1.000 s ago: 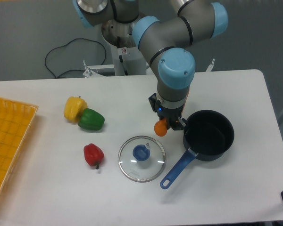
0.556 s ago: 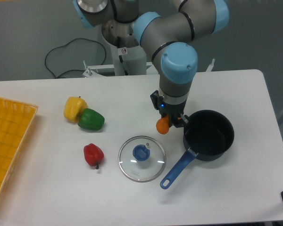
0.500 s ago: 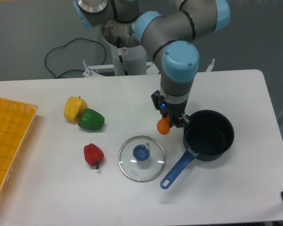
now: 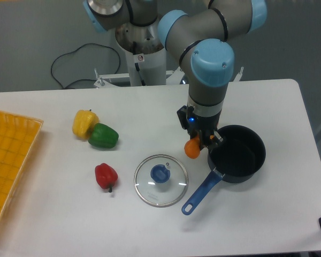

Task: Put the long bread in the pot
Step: 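Carry the held orange long bread over to the dark blue saucepan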

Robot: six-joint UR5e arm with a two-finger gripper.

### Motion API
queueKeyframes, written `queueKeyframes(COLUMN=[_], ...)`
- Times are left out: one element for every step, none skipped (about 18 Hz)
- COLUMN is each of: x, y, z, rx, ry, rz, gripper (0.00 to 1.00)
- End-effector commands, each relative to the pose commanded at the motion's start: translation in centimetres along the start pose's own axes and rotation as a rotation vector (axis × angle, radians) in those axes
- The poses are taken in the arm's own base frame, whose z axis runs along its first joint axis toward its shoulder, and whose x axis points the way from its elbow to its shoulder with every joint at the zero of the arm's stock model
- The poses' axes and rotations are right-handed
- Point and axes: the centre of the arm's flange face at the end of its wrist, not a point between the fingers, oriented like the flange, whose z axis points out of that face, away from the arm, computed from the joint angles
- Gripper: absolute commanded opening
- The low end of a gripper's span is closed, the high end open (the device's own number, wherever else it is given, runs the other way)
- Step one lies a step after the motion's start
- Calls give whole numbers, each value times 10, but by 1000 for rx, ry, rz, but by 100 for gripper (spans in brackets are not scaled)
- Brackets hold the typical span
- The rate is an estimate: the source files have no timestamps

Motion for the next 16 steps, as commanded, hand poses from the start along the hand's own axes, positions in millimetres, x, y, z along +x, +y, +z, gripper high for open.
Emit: queueKeyframes(x=[-5, -8, -11, -14, -15, -16, -17, -19, -20, -21, -24, -26, -27, -28, -28, -29], y=[1, 2, 3, 0, -3, -4, -4, -5, -5, -5, -6, -8, -8, -8, -8, -8], z=[0, 1, 1, -1, 1, 2, 5, 6, 6, 8, 10, 13, 16, 15, 16, 17], rx=[8, 16, 31, 54, 75, 87, 85, 86, 88, 89, 91, 92, 92, 92, 93, 91], ry=[-25, -32, -41, -52, -55, -55, -51, -52, -58, -56, -63, -65, -66, -69, -69, -68], rz=[-9, -6, -12, -17, -23, -30, -30, -30, -30, -31, -32, -32, -31, -30, -29, -29], gripper=[35, 37, 37, 37, 37, 37, 37, 37, 37, 37, 37, 37, 37, 37, 37, 37])
